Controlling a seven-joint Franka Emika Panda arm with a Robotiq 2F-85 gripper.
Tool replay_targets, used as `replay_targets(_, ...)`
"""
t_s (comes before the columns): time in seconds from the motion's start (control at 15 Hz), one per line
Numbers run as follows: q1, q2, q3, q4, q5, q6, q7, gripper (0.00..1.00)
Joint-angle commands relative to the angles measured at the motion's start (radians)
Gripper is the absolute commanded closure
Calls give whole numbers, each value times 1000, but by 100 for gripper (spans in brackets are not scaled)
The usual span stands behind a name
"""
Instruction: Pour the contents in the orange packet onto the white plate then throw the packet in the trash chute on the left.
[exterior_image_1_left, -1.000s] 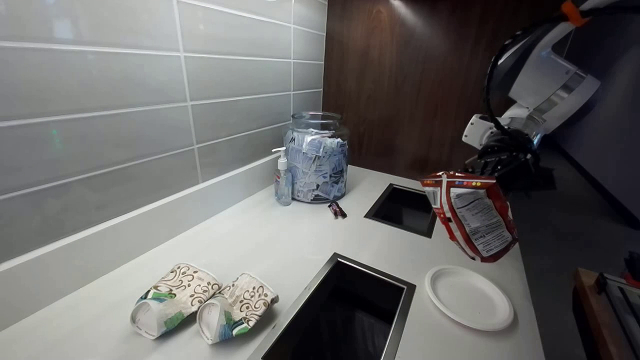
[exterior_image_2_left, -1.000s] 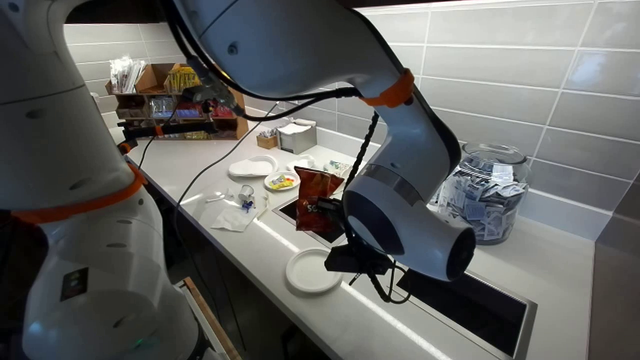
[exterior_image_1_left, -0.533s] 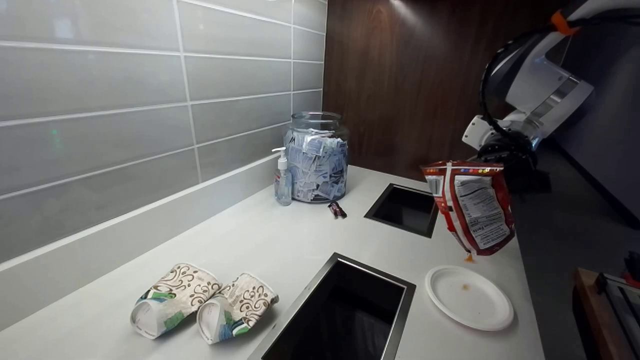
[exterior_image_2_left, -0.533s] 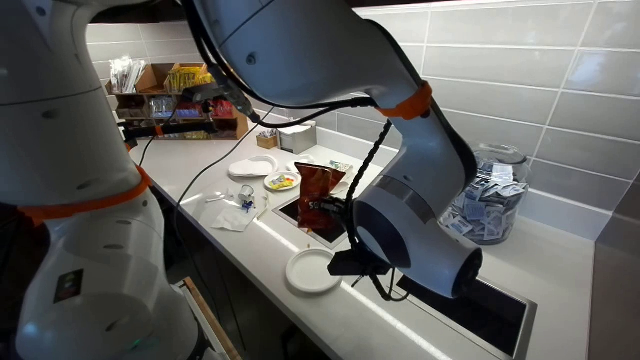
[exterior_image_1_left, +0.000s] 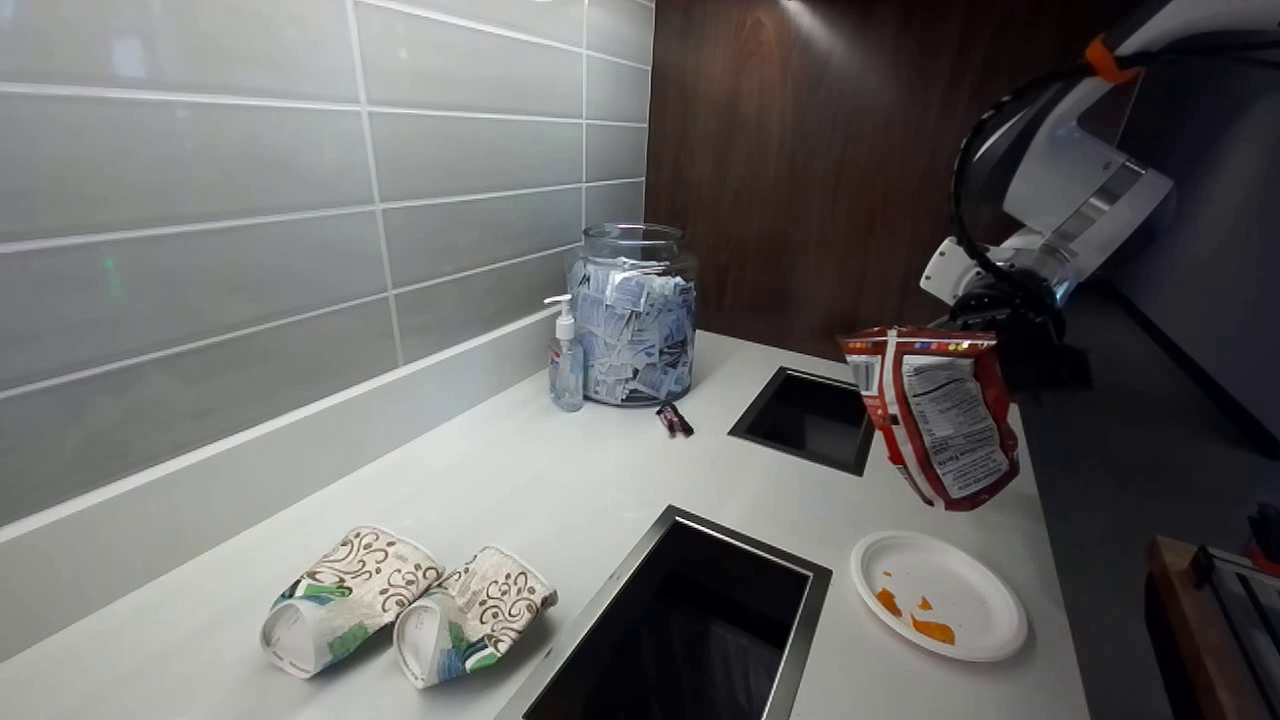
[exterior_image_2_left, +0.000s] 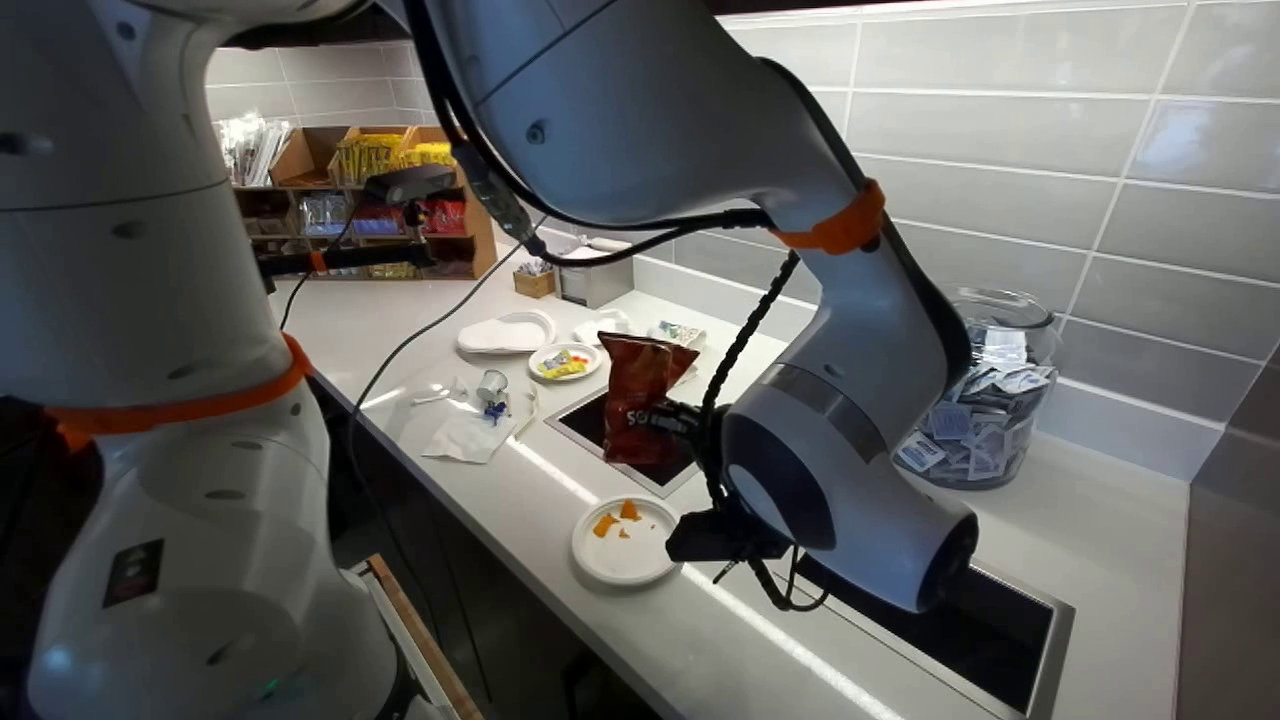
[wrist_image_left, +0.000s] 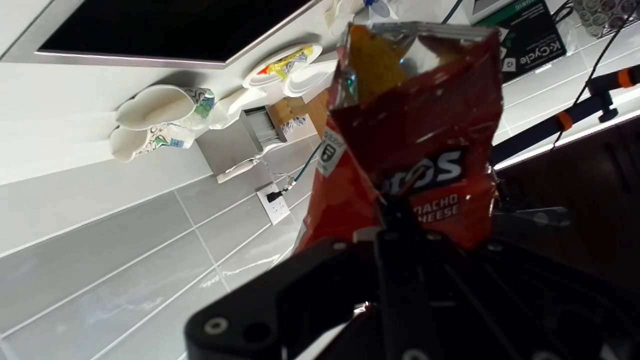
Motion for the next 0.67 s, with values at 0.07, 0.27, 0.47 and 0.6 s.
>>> replay_targets(0.07,-41,56,-6,38,22,-116,-56,100)
replay_targets(0.27,-52,69,-7,47,16,-138,-66,100)
replay_targets(0.47,-59,82,-6,53,16,-139,-72,100)
replay_targets(0.6,-57,86,-4,53,15,-119,-64,100)
